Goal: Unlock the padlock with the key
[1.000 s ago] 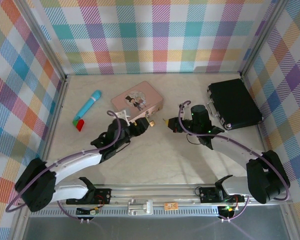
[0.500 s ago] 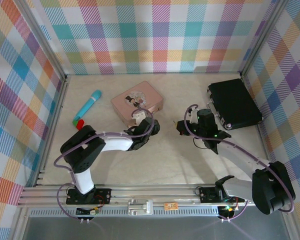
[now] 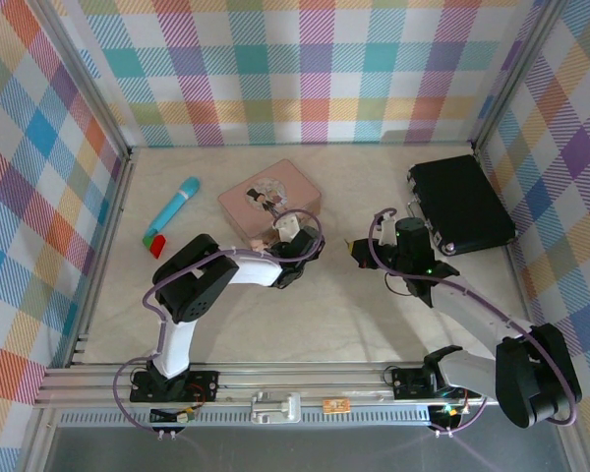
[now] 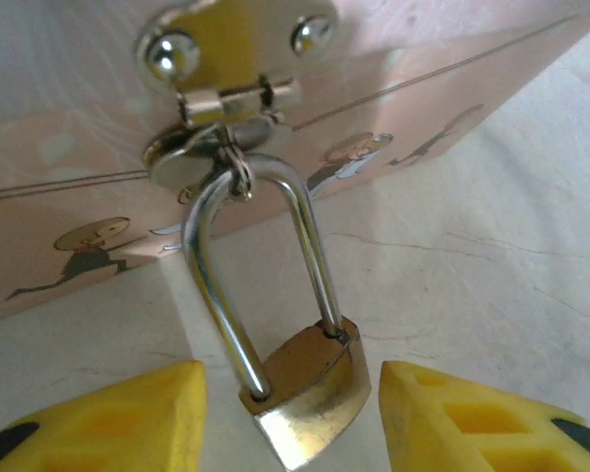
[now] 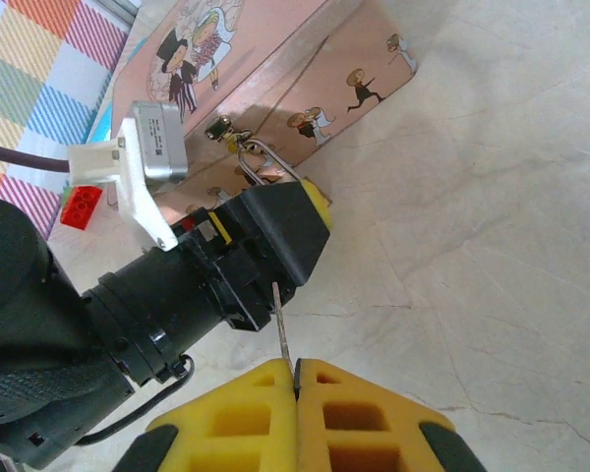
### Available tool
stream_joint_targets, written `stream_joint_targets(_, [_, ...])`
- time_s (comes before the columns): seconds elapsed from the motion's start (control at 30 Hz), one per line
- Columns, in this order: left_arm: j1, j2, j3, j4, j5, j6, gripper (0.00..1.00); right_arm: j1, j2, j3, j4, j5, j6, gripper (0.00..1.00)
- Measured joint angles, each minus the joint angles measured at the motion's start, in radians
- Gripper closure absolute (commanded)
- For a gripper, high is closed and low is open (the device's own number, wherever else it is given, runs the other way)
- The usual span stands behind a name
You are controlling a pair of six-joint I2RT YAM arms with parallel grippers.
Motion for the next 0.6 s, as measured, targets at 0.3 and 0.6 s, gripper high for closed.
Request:
stream_joint_targets(0.3, [0.029, 0.016, -0.002, 0.045, 0.015, 0.011, 0.74, -0.003, 0.035, 0.000, 0.031, -0.027, 0.018, 1.00])
stream_joint_targets(0.6, [0.100, 0.032, -0.066, 0.272, 0.163, -0.013, 1.00, -0.003, 0.090, -0.027, 0.095, -0.069, 0.062, 1.00])
